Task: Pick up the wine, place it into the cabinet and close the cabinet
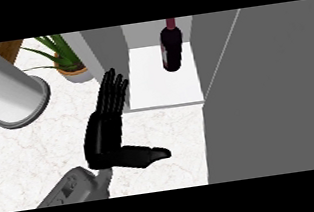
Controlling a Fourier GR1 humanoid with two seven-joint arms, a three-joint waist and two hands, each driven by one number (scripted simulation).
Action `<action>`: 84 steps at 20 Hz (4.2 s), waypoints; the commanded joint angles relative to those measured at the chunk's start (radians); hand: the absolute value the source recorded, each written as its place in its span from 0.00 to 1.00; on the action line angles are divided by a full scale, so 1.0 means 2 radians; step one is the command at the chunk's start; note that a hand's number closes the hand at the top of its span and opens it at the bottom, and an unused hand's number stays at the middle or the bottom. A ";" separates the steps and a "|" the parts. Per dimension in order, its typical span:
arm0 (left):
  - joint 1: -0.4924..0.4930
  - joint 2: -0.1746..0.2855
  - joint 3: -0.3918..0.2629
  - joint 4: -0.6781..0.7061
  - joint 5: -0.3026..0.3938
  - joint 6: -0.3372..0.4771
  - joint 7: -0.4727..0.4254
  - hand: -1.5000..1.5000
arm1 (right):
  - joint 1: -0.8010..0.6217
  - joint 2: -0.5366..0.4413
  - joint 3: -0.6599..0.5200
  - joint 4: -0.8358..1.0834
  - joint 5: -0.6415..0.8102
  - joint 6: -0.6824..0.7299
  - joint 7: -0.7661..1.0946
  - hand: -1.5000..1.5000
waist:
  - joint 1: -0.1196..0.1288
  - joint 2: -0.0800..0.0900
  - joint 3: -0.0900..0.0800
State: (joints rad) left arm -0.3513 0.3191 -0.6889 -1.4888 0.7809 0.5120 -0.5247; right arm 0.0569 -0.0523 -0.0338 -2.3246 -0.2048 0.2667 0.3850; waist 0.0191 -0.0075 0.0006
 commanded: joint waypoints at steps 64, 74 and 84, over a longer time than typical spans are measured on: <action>0.539 0.225 0.427 -0.361 0.119 -0.296 0.060 0.00 | -0.485 0.000 0.201 0.464 0.099 -0.180 -0.005 1.00 | 0.002 0.007 0.000; 0.455 0.187 0.341 -0.367 0.066 -0.225 0.097 0.00 | -0.549 -0.017 0.131 0.557 0.089 -0.146 -0.046 1.00 | -0.005 0.009 0.000; 0.394 0.161 0.302 -0.332 0.030 -0.197 0.096 0.00 | -0.543 -0.058 0.119 0.589 0.082 -0.110 -0.097 1.00 | -0.014 0.015 -0.001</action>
State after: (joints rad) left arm 0.4838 0.6607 -0.0525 -2.1650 0.8661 0.0875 -0.3396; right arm -0.9942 -0.0395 0.3450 -1.2774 -0.0652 0.0758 0.1958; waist 0.0219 -0.0230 -0.0256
